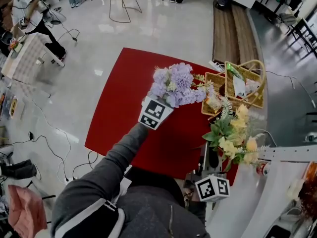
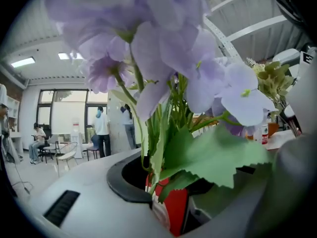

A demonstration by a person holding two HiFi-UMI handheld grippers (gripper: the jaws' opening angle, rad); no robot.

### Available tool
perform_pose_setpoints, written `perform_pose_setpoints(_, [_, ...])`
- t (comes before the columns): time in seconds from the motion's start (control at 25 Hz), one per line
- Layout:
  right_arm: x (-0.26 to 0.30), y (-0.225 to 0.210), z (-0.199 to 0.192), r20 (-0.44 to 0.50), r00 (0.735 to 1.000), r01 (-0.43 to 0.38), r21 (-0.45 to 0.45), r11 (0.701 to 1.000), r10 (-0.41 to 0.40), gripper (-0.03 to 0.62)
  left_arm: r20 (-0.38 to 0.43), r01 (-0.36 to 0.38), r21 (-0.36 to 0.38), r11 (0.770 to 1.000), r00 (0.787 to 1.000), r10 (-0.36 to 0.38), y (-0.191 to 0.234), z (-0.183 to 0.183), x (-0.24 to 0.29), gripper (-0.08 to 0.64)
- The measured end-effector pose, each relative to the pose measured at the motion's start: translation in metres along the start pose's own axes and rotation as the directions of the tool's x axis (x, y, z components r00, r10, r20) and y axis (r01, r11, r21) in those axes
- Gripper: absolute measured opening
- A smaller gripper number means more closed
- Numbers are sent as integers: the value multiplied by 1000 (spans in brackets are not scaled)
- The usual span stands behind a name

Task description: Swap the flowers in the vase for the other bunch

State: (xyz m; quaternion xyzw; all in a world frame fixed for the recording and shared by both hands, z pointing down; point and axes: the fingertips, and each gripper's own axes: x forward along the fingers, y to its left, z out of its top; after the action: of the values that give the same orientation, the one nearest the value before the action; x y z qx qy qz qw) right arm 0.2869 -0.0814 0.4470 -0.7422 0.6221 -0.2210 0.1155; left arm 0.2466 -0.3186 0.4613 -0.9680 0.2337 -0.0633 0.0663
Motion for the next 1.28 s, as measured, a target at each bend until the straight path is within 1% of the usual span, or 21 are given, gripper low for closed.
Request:
perform_pose_setpoints(0.12, [2,-1,0,4,1000,-2,-1,1000,2,32,1,-9,-23,1000,1000,9,2,-1,1,110])
perform_pose_setpoints(0.32, [1,-4,0,7,1000,5,4,1000,-5,32,-5,-14,-50,999,1000,14,5,0,2,75])
perform_pose_setpoints(0.44, [1,0,1,7,1000,7,5,1000,-7,32,-2,-18,-79,997,1000,18,11,4,0,66])
perform_pose_setpoints(0.6, [0,6,4,12,1000,11,2,1000,-11,32,24,-27,-119,993,999,30,19,16,-6,58])
perform_pose_setpoints(0.84, [-5,1,3,31,999,10,1,1000,-10,32,57,-21,-186,982,998,32,17,25,-9,55])
perform_pose_setpoints(1.0, [-7,6,3,37,999,9,-4,1000,-9,32,75,-28,-195,980,996,44,24,38,-16,55])
perform_pose_setpoints(1.28, [-14,17,5,59,998,-12,-7,1000,13,32,129,-24,-236,972,990,55,28,66,-33,54])
